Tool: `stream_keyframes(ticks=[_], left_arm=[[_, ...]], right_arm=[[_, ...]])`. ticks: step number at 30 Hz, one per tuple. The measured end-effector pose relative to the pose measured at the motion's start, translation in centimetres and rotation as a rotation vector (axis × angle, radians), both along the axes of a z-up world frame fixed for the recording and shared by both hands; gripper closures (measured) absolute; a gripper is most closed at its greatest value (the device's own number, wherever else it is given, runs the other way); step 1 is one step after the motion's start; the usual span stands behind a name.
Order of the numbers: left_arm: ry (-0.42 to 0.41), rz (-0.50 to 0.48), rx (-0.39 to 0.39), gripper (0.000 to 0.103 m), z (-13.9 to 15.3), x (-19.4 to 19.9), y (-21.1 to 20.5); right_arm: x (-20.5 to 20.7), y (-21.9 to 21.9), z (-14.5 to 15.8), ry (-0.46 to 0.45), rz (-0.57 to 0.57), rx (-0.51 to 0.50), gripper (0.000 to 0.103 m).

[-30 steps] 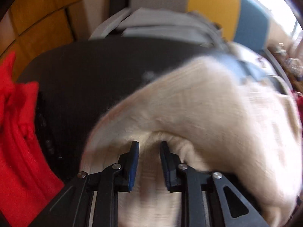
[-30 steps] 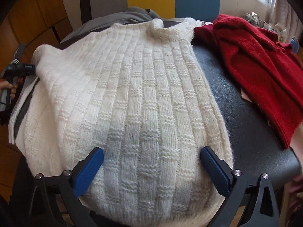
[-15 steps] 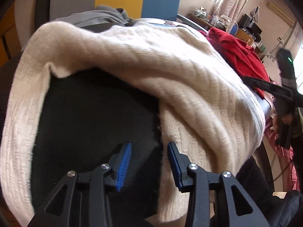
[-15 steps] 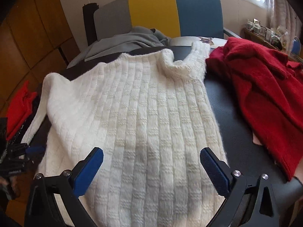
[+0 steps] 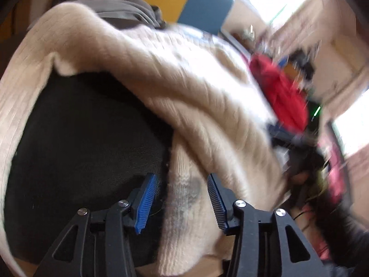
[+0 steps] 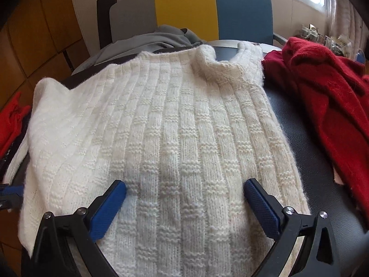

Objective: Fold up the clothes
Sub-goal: 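Lay the cream sweater flat on the table with both grippers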

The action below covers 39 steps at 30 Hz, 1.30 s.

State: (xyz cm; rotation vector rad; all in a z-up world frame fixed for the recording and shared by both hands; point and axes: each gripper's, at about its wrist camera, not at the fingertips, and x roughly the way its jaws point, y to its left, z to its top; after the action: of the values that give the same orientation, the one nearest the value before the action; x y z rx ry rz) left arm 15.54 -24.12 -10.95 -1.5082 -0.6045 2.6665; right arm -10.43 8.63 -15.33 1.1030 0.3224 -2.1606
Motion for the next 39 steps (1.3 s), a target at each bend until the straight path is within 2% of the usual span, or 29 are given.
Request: stream_keyframes(ticks=[2,3,4,5,7,10,13,17,18,20,21,25,28,30,33,36,38,39], left_arm=[[-0.023,-0.032,-0.115,0.057,0.1,-0.6,1.5],[-0.031,-0.04,-0.161,0.07,0.2,-0.7,2.1],[-0.032,-0.022,-0.118,0.085,0.3,-0.4,1.5],[-0.033,-0.005,-0.076,0.095,0.4,-0.1,1.0],[-0.024,0.052,-0.016,0.096,0.7,1.3,-0.5],[-0.001,0.16,0.055,0.096,1.5,5.9,-3.6],[-0.047,0.251,0.049,0.098,1.2,11.7,-5.5],[-0.124,0.369,0.032,0.101,0.0,16.5,-7.5],[-0.135,0.4,0.031,0.099,-0.1,17.5,-8.0],[-0.078,0.466,0.062,0.092,1.2,17.9,-9.7],[-0.045,0.478,0.055,0.085,2.0,17.4,-10.2],[0.085,0.449,-0.029,0.082,6.0,11.7,-10.5],[0.161,0.359,-0.087,0.081,8.7,6.4,-10.1],[0.205,0.294,-0.114,0.078,9.8,2.3,-10.0],[0.141,0.289,-0.222,0.077,8.7,-3.2,-9.7],[0.076,0.295,-0.186,0.077,6.9,-7.4,-12.2],[0.047,0.303,-0.166,0.077,5.8,-9.8,-13.6],[0.02,0.314,-0.197,0.077,5.0,-10.4,-13.6]], right_arm=[[0.2,0.3,0.1,0.0,-0.001,-0.009,0.0],[0.3,0.4,0.1,0.0,-0.001,-0.013,0.0],[0.4,0.6,0.1,0.0,-0.002,-0.017,0.0],[0.5,0.6,0.1,0.002,0.0,-0.021,0.0],[0.5,0.8,0.1,0.007,0.003,-0.027,0.0],[0.6,1.0,0.2,0.007,0.002,-0.033,0.0],[0.6,0.5,0.2,0.012,-0.002,-0.008,0.0],[1.2,-0.6,0.1,0.02,-0.025,0.025,0.0],[1.4,-0.8,0.1,0.021,-0.031,0.032,0.0],[2.0,-1.3,0.1,0.008,-0.027,0.044,0.0],[2.3,-1.5,0.1,0.001,-0.025,0.05,0.0],[3.2,-2.0,0.5,-0.059,0.027,0.083,0.0],[3.7,-2.3,0.7,-0.076,0.077,0.115,0.0],[3.0,-2.3,1.2,-0.108,0.082,0.09,0.0],[1.2,-2.7,2.9,-0.117,0.088,-0.004,0.0],[-1.1,-5.0,5.5,0.011,0.123,-0.094,0.0],[-2.8,-7.6,6.0,0.059,0.177,-0.111,0.0],[-3.7,-9.0,6.2,0.083,0.204,-0.118,0.0]])
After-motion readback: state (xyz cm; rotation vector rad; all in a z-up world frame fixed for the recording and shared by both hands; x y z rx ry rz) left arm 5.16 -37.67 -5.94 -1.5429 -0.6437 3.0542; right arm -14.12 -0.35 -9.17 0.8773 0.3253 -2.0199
